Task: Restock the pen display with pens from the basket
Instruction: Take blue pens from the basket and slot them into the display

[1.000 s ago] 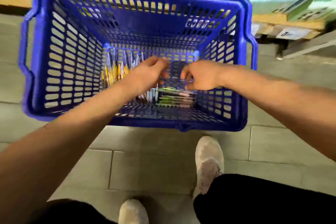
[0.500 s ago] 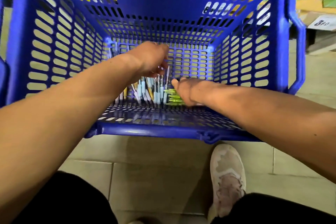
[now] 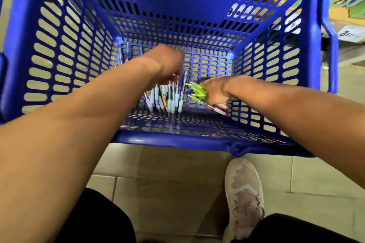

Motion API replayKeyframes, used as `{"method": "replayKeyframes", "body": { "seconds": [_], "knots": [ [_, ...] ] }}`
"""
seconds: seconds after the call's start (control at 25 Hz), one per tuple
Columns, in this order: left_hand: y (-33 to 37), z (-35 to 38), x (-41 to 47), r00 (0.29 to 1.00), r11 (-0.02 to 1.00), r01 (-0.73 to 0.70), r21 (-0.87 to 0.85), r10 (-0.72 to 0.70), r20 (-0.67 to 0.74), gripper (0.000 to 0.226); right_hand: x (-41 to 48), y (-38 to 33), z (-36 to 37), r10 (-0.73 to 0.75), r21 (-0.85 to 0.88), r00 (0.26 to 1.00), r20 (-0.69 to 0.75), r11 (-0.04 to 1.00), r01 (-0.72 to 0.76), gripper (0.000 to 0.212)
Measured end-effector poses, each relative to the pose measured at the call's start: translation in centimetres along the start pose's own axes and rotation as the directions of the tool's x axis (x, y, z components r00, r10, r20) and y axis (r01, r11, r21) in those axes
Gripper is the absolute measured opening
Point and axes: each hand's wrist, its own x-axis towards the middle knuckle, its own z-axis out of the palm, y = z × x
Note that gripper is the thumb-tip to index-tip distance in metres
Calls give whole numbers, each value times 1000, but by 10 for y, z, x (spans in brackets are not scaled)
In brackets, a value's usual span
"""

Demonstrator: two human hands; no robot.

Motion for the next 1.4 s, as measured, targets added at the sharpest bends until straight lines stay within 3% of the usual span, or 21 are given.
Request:
{"method": "replayKeyframes", "body": {
  "seconds": [0.08,0.2,0.28,0.36,0.48,0.52,0.56,0.68,0.8,0.96,1.04,1.16,1.24,1.32,1.4],
  "knots": [
    [0,1,1,1000,997,-25,70,26,-10,38,0,2,-2,-26,58,1000,13,998,25,75],
    [-6,2,4,1000,989,-24,144,25,-3,37,-8,6,-9,-31,184,999,-22,982,35,65],
    [-10,2,4,1000,998,5,64,-5,-3,31,-15,9,-13,-8,336,998,-63,941,29,55],
    [-13,4,3,999,989,53,-139,-54,-6,30,-26,7,-19,10,610,991,-134,789,74,51],
    [-5,10,-4,987,878,123,-463,-59,150,37,-53,-17,-33,36,878,939,-343,368,306,24],
    [-1,11,-7,977,831,137,-539,-23,213,41,-58,-25,-37,38,889,918,-394,269,371,12],
    [3,12,-10,969,797,136,-589,17,247,43,-63,-32,-42,45,883,904,-425,241,403,8],
    [7,14,-12,972,772,87,-630,74,225,47,-75,-45,-54,49,852,878,-476,270,448,28],
    [7,12,-13,976,735,101,-670,55,209,47,-83,-48,-60,104,856,872,-479,276,437,15],
    [8,11,-8,992,695,105,-711,-24,123,30,-83,-55,-64,154,825,860,-487,405,395,18],
    [8,11,-3,998,679,36,-734,-59,-6,23,-81,-58,-64,151,858,864,-480,287,426,26],
    [7,5,-1,988,629,-33,-776,-97,-120,17,-76,-58,-62,47,890,894,-445,-90,447,37],
    [6,1,1,988,566,-41,-823,-98,-117,14,-75,-52,-58,-29,875,898,-439,-242,420,38],
    [6,-5,1,989,470,-57,-881,-92,-113,9,-74,-45,-53,-98,872,895,-435,-295,392,27],
    [5,-11,2,988,385,-70,-920,-98,-116,11,-73,-34,-45,-182,905,906,-383,-269,329,42]
  ]
}}
